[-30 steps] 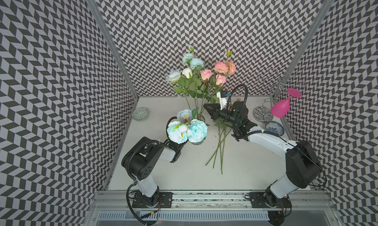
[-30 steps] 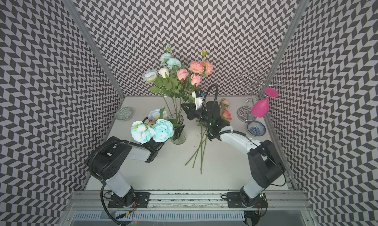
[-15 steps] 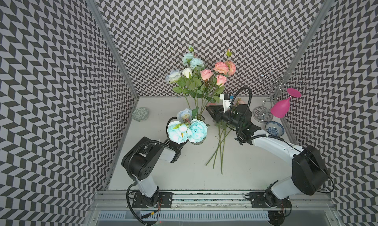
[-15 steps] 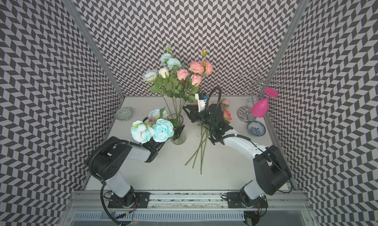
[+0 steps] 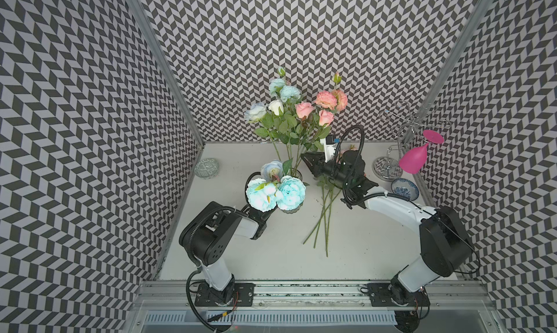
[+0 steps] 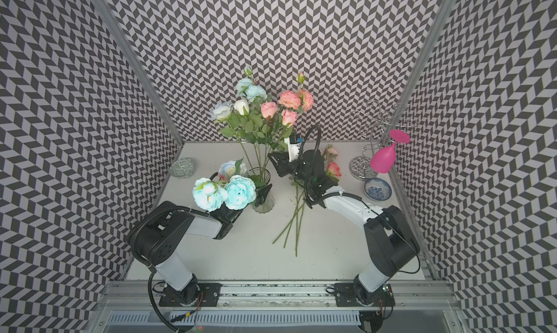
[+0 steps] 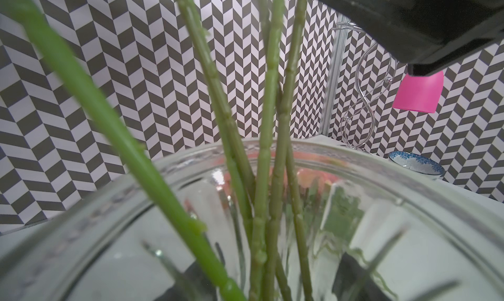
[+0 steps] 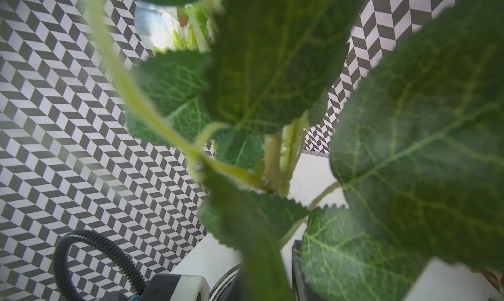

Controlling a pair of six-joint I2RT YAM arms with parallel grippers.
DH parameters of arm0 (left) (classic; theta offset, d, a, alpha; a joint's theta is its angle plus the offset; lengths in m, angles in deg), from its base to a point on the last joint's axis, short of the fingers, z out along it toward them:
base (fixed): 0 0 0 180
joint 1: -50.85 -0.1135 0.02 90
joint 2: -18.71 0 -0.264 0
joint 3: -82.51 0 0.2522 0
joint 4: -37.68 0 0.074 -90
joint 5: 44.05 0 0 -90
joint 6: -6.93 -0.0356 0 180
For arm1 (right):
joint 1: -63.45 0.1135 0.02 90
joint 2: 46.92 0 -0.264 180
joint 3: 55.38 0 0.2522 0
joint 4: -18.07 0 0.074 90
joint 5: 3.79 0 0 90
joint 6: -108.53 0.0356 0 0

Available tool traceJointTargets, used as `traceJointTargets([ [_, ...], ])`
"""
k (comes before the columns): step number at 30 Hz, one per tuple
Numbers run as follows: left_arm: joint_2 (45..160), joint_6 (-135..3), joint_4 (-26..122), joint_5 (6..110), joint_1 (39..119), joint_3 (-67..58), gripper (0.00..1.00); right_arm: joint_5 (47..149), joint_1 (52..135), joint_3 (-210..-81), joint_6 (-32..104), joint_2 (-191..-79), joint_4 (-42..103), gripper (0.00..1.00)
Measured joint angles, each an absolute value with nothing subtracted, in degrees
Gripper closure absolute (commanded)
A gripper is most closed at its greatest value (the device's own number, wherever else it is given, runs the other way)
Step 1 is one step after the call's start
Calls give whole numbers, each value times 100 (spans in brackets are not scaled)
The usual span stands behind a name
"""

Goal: Pick out pink flowers from the vase
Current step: Pick up the flower from the vase.

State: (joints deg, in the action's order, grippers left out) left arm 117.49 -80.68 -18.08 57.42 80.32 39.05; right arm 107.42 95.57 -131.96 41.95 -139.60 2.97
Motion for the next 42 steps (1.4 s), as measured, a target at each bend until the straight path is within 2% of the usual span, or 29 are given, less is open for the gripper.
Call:
traceJointTargets([
  [11,11747,-8066,-1806,5742,8032,3905,100,10582,9553,-13196,4206,-13963,194,90],
  [15,11747,-8066,-1806,5742,8032,3905,100,10552,9553,-13196,4191,-13963,190,80],
  [30,11742,-8066,-1797,5739,8032,3905,100,10495,9551,-13358,4189,-14212,177,75],
  [37,11738,-8063,-1788,5742,8025,3905,100,10514,9551,-13402,4210,-14264,142,86],
  [42,11736,-8055,-1782,5744,8019,3905,100,10512,9553,-13402,4219,-14262,129,89],
])
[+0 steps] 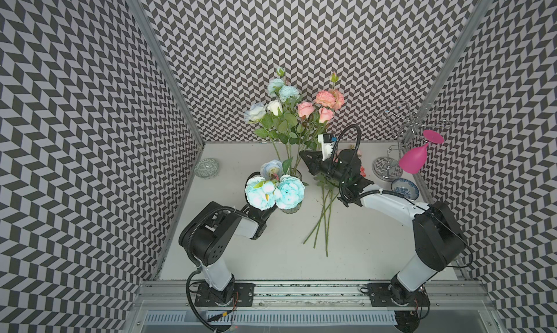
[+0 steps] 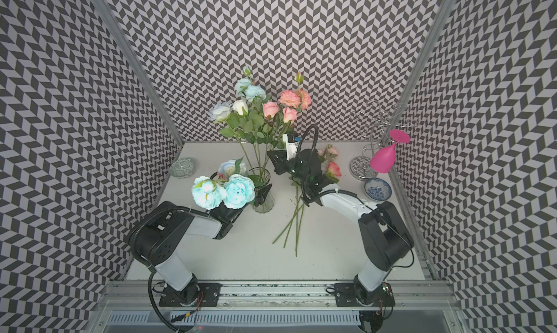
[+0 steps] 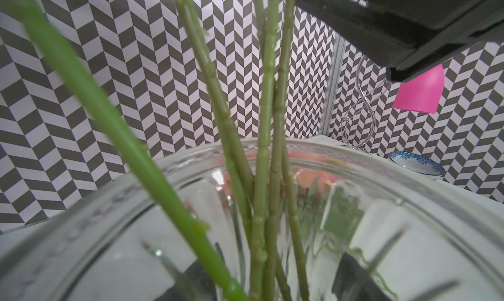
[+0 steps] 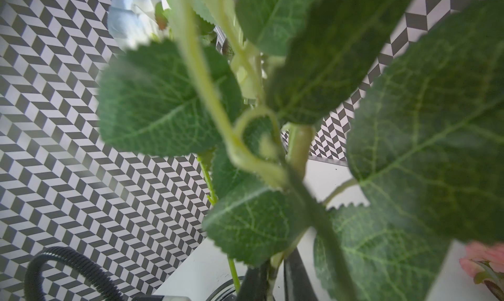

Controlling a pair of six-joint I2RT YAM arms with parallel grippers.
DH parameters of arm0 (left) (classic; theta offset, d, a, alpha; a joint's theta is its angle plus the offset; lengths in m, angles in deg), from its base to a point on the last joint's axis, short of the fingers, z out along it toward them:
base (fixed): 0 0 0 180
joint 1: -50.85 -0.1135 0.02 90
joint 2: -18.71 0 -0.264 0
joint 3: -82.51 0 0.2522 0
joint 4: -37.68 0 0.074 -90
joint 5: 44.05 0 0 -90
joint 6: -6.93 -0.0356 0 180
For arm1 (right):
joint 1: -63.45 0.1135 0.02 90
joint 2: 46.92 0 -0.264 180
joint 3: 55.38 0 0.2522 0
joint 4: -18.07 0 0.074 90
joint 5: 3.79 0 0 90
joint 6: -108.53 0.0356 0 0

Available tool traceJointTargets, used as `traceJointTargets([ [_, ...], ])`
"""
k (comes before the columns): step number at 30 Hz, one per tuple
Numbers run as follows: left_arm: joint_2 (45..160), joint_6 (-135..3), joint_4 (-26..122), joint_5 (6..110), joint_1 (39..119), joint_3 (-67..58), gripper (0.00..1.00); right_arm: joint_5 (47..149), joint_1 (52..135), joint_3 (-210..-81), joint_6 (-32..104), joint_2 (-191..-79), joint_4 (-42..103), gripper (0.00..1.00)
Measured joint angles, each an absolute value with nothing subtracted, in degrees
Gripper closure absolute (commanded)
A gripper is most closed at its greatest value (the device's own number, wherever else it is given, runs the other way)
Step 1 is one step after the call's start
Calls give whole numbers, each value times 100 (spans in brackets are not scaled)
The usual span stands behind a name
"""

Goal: Pick out pink flowers from the vase
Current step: Pick up the flower from the vase.

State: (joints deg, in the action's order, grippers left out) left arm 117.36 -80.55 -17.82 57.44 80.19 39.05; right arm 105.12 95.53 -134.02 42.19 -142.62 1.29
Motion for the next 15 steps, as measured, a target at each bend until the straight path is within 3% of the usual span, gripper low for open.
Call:
traceJointTargets([
  [15,11736,-8055,-1782,5770,8010,3905,100,10309,9542,-12482,4293,-13010,374,92],
])
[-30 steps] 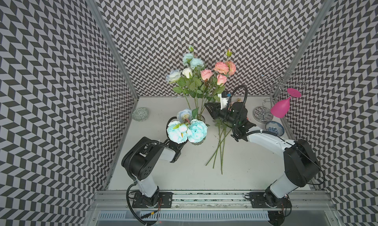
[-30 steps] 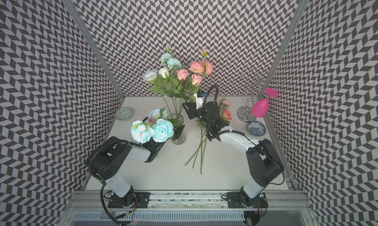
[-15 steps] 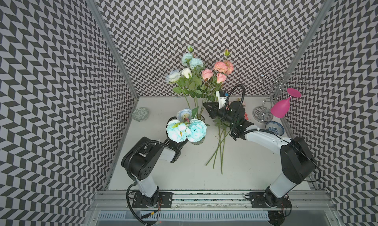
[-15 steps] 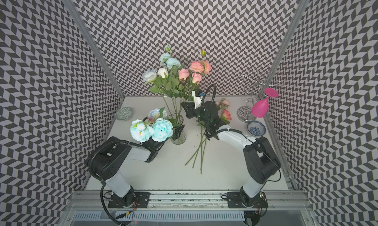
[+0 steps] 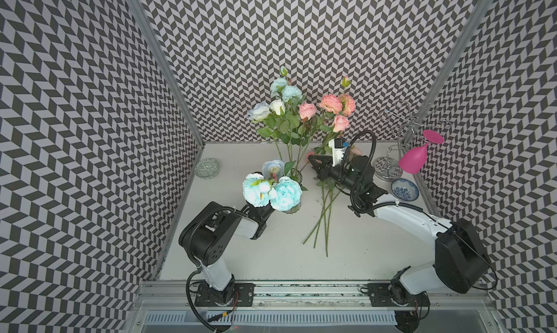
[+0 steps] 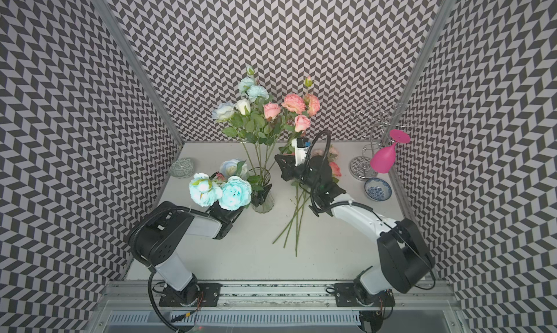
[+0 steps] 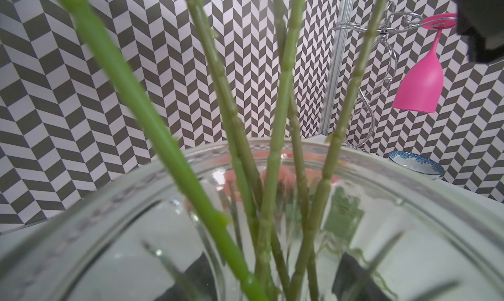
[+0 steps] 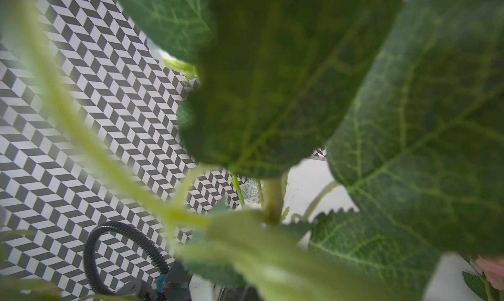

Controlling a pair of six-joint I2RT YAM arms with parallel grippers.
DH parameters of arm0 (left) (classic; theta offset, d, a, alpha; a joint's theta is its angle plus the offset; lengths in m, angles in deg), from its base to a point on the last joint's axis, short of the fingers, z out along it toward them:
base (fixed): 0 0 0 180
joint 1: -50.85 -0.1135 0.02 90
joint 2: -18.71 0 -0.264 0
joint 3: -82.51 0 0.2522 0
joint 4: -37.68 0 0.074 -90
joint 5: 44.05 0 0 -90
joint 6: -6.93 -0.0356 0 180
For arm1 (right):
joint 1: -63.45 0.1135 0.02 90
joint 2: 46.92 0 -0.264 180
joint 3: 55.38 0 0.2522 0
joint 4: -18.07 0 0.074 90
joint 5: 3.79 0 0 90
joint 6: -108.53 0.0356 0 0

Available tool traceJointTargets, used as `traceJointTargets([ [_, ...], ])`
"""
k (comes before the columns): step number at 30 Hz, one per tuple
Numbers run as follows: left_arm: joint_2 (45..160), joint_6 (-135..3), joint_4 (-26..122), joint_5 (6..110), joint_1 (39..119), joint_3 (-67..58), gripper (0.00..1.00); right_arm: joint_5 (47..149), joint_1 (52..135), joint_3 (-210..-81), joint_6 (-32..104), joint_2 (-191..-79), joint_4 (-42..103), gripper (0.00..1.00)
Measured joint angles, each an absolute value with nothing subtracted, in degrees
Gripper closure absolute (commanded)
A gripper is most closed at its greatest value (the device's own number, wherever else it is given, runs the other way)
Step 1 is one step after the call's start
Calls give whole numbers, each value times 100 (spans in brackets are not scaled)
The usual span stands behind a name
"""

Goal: Pick out pink flowers from the vase
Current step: Pick up the flower from the vase, then place the flower at the center of the board.

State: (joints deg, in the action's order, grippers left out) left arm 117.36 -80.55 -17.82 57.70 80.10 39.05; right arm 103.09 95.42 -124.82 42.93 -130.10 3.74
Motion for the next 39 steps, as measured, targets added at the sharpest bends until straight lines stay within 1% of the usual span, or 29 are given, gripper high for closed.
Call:
traceJointTargets([
  [9,11736,-8044,-1784,5772,8006,3903,100,10020,9542,-12215,4068,-11941,551,93],
  [13,11736,-8044,-1784,5770,8006,3903,100,9850,9540,-12335,3760,-11456,953,94],
  [17,11736,-8044,-1784,5770,8006,3903,100,9317,9538,-12729,3218,-10960,1667,95],
  [24,11745,-8042,-1788,5770,8006,3899,100,8010,9382,-13719,2121,-10138,2487,97],
  [27,11749,-8042,-1790,5770,8006,3894,100,7468,9236,-14259,1828,-10151,2854,98],
  [32,11749,-8042,-1790,5770,8006,3894,100,7153,8860,-14934,1907,-10476,3726,99],
  [35,11749,-8039,-1790,5770,8006,3894,100,7325,8600,-15085,2241,-10785,4376,99],
  [39,11749,-8042,-1790,5770,8006,3894,100,8095,8202,-15137,2805,-11394,5333,98],
])
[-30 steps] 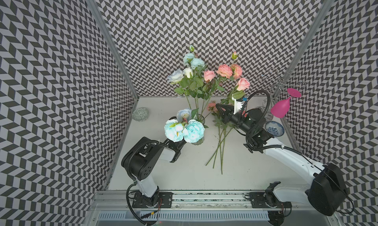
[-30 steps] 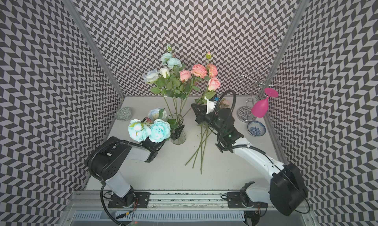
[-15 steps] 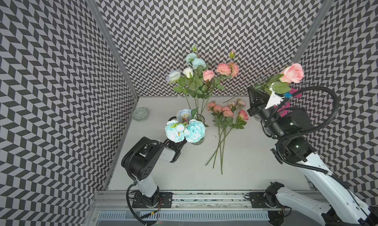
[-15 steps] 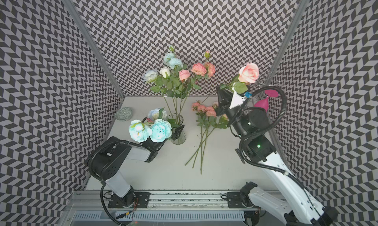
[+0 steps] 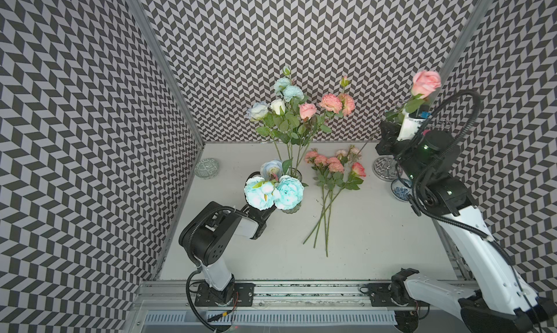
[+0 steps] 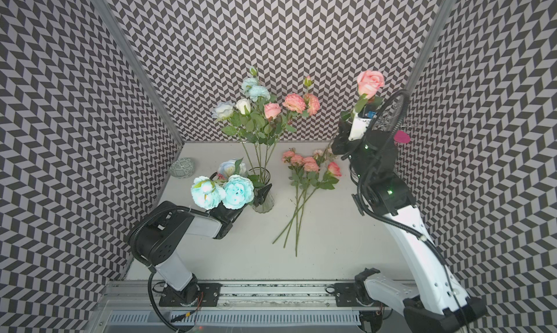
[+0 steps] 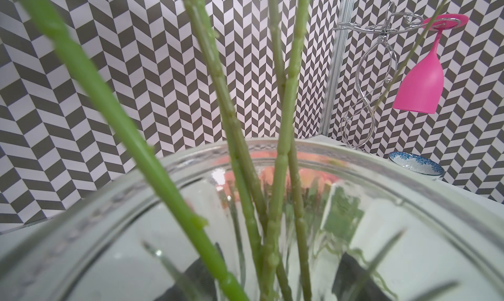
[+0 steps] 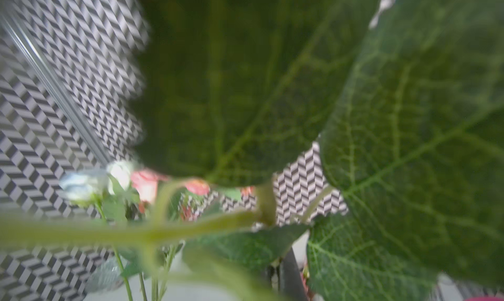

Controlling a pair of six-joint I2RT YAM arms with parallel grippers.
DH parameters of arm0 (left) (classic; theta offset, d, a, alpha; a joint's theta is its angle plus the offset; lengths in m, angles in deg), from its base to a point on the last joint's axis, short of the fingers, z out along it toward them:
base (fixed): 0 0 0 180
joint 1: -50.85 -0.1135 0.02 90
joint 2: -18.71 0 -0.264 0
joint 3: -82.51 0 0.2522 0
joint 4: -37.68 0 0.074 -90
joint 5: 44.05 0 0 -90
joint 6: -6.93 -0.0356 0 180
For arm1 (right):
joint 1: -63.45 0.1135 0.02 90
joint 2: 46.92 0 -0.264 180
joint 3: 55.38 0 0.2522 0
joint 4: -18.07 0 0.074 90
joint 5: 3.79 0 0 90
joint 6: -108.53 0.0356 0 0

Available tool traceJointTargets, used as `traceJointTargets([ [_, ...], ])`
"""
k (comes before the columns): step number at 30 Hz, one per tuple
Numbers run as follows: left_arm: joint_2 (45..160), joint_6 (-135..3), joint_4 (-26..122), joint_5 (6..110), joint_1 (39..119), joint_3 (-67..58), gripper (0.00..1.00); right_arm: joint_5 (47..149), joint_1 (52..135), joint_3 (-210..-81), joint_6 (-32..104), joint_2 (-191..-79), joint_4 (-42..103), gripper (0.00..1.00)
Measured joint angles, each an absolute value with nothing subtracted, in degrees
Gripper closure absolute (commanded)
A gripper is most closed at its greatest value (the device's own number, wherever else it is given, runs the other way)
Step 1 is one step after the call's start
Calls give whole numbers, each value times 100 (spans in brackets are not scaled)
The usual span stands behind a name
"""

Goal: Pick out pink flowers from the vase
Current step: Place the flower at the center of the board.

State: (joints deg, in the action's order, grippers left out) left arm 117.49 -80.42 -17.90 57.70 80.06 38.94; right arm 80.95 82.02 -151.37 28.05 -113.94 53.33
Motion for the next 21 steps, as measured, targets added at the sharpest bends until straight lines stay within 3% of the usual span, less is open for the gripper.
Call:
traceJointTargets([
  [6,11749,-8039,-1792,5770,8006,3894,100,9832,7765,-15065,3509,-12170,6369,96],
  [12,11749,-8037,-1792,5770,8006,3894,100,11196,7671,-14241,4014,-12328,6325,96],
  [21,11749,-8039,-1792,5770,8006,3894,100,12016,7675,-13293,4414,-13353,5720,94],
])
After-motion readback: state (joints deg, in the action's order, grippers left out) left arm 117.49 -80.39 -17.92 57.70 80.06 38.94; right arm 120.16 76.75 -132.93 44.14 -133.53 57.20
